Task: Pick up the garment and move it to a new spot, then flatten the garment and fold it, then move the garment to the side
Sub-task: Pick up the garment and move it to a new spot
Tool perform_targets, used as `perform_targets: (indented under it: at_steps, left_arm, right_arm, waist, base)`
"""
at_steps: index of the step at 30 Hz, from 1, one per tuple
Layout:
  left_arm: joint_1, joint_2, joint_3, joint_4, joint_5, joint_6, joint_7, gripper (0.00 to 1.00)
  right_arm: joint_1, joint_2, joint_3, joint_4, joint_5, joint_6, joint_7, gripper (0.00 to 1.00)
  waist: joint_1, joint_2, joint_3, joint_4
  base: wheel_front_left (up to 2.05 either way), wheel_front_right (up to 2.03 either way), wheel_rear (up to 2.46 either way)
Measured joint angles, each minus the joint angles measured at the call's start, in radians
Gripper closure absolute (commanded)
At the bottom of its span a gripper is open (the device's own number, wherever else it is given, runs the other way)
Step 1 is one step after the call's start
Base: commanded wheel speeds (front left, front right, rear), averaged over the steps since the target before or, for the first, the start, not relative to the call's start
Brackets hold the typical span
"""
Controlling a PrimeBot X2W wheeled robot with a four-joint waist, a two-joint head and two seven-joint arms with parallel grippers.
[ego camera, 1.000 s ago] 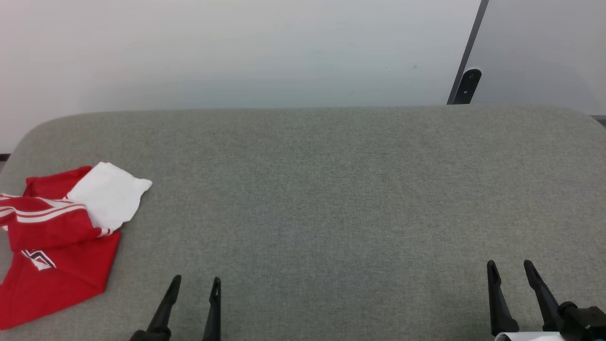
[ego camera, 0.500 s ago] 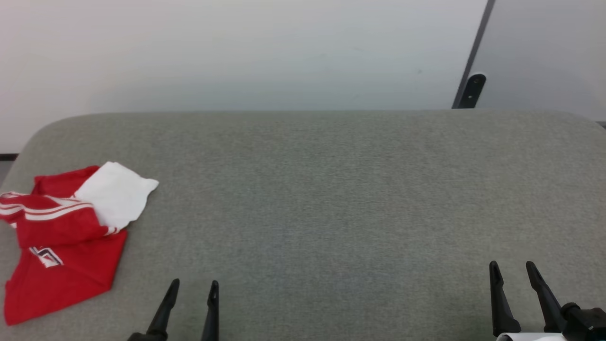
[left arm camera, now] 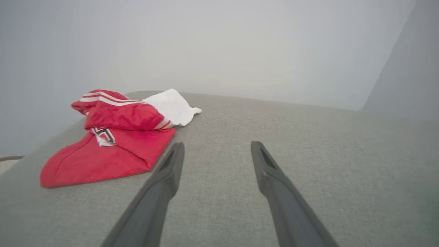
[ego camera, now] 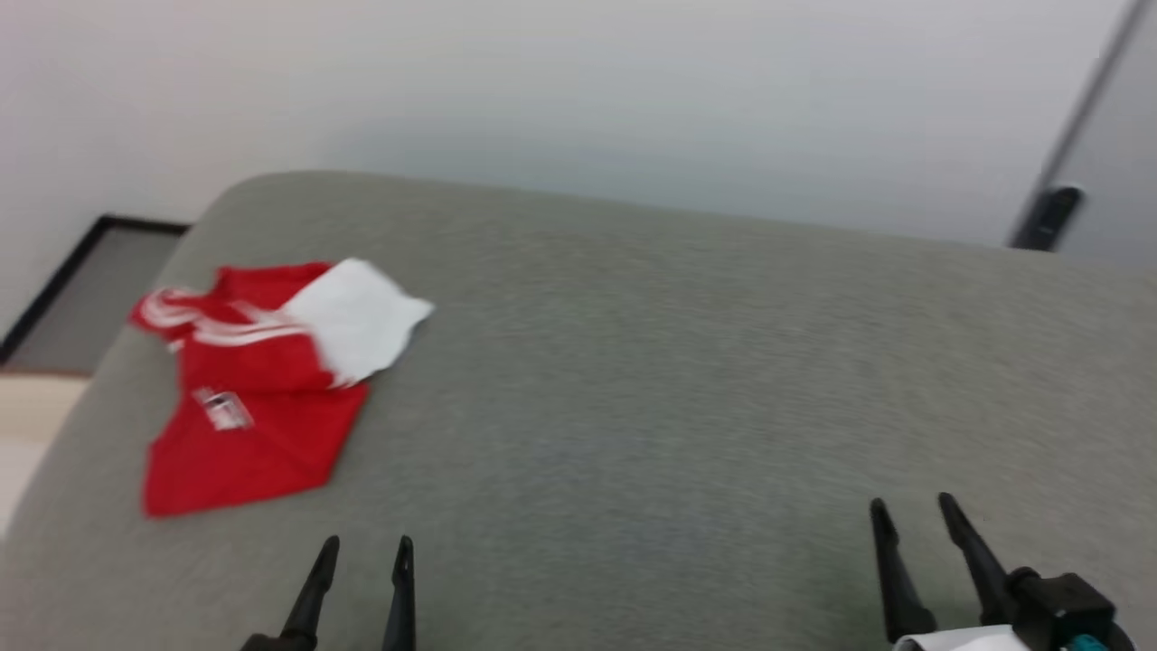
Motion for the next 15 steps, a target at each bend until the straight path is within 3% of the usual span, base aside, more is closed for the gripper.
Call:
perform_targets:
  at_steps: [7,15]
  left_arm:
    - [0.02,0.0,-0.003,0.005,-0.012,0.03,0.0,0.0]
    - [0.074,0.0,0.029,-0.057,-0.099,0.129,0.0,0.0]
  right_arm:
    - [-0.015,-0.016,0.05,0.016,-0.001,0.0,0.012,0.0]
    - [-0.146,-0.07,0.215,0.047,0.035,0.0,0.05,0.0]
  waist:
    - [0.0,0.0,-0.004,0.15]
    - [0.0,0.0,0.01,0.285]
  base:
    - [0.0,0.0,0.0]
    - [0.0,0.0,0.0]
